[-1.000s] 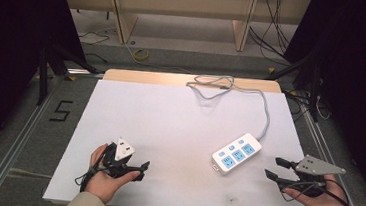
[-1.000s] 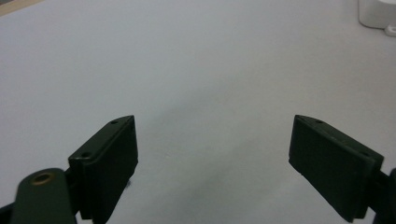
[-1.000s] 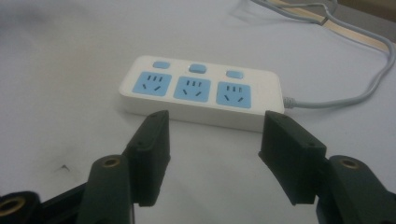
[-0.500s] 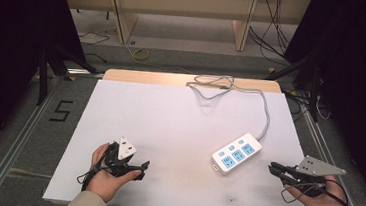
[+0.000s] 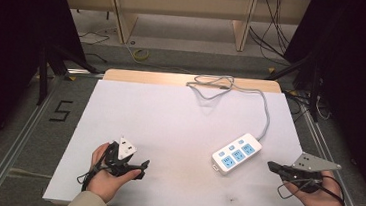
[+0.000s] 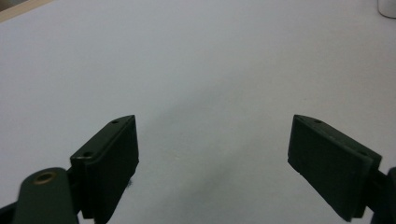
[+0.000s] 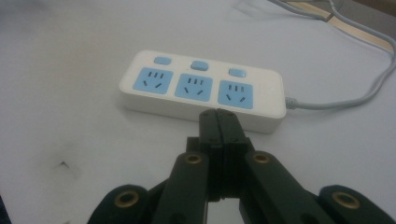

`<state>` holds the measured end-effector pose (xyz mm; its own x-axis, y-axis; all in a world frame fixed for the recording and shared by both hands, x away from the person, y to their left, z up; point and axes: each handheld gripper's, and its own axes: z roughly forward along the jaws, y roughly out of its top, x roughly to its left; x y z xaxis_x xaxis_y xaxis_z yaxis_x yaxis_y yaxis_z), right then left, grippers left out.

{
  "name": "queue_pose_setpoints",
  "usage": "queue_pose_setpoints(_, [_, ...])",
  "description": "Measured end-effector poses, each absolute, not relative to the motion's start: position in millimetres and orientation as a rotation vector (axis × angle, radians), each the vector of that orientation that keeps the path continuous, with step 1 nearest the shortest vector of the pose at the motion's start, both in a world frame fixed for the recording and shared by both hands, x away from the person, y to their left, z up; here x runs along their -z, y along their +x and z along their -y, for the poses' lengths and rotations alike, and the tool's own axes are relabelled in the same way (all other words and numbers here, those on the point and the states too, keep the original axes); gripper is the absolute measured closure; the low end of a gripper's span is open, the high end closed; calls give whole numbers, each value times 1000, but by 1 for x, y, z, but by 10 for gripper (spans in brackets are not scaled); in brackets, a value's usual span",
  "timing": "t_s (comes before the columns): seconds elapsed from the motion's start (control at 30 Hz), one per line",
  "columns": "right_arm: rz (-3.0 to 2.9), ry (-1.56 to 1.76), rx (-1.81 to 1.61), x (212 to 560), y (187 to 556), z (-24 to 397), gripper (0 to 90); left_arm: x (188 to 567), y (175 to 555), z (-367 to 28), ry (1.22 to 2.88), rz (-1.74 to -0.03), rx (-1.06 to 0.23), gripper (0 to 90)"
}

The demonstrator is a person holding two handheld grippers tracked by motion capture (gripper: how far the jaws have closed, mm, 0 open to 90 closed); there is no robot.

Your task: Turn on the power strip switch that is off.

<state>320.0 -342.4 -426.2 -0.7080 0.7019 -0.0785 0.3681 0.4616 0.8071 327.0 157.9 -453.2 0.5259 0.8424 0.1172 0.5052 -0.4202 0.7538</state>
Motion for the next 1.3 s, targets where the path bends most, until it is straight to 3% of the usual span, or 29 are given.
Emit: queue_pose_setpoints(1.3, [-2383,932,-1127,419,353,315,900,454,330,-154,2105,-1086,-647,164])
